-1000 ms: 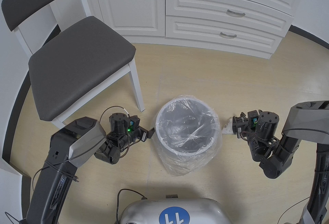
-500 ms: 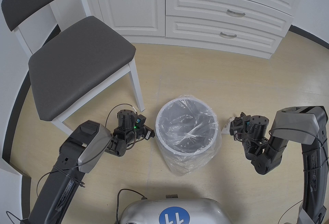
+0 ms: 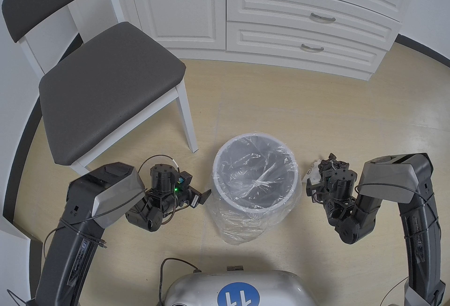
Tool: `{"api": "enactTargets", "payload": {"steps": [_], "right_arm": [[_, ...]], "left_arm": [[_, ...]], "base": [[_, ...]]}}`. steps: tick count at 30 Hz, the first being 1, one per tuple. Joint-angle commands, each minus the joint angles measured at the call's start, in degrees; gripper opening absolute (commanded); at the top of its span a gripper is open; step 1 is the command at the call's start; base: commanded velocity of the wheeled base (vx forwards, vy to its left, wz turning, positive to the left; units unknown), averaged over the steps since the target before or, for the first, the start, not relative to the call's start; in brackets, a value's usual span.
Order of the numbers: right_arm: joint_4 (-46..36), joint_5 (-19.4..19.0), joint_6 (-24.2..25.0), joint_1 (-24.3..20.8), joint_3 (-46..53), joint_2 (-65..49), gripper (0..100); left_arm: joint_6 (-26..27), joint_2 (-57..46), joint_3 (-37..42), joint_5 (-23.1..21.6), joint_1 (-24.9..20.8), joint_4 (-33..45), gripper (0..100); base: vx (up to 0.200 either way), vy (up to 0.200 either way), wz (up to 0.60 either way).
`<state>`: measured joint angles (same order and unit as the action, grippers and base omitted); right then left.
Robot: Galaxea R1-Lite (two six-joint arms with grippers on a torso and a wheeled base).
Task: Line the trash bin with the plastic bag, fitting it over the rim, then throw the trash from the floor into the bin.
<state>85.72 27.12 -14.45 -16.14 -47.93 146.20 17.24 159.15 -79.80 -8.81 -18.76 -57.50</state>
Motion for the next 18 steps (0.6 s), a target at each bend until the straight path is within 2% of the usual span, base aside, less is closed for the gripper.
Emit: {"api": "enactTargets", "payload": {"steps": [1, 5, 8, 11, 13, 14, 18], "right_arm": [[-0.38, -5.85, 3.46, -0.65, -3.31, 4.79, 100], [-2.58, -9.46, 4.78, -0.56, -6.21, 6.11, 100], [-9.7, -10.16, 7.59, -0.65, -9.81, 6.2, 100], [-14.97, -12.36, 8.21, -0.65, -12.97, 6.38, 100], [-21.21, -15.79, 8.56, -0.65, -16.4, 6.11, 100], [-21.56, -15.87, 8.56, -0.65, -16.58, 6.11, 100], [-32.64, -16.31, 8.65, -1.7, -24.22, 6.2, 100]], "left_arm": [[0.43, -8.86, 11.95, 0.99, -0.22, -6.75, 100], [0.43, -11.84, 15.82, 1.26, -0.31, -9.38, 100], [0.43, -14.74, 19.51, 1.26, -0.66, -11.67, 100], [0.52, -17.38, 23.02, 1.34, -1.45, -15.27, 100], [0.52, -21.16, 26.45, 1.17, -2.24, -17.03, 100], [0.52, -21.34, 26.71, 1.17, -2.24, -17.03, 100], [0.52, -26.17, 30.84, 0.9, -3.21, -18.17, 100]], "base": [[0.0, 0.0, 0.0], [0.0, 0.0, 0.0], [0.0, 0.0, 0.0], [0.0, 0.0, 0.0], [0.0, 0.0, 0.0], [0.0, 0.0, 0.0], [0.0, 0.0, 0.0]]}}
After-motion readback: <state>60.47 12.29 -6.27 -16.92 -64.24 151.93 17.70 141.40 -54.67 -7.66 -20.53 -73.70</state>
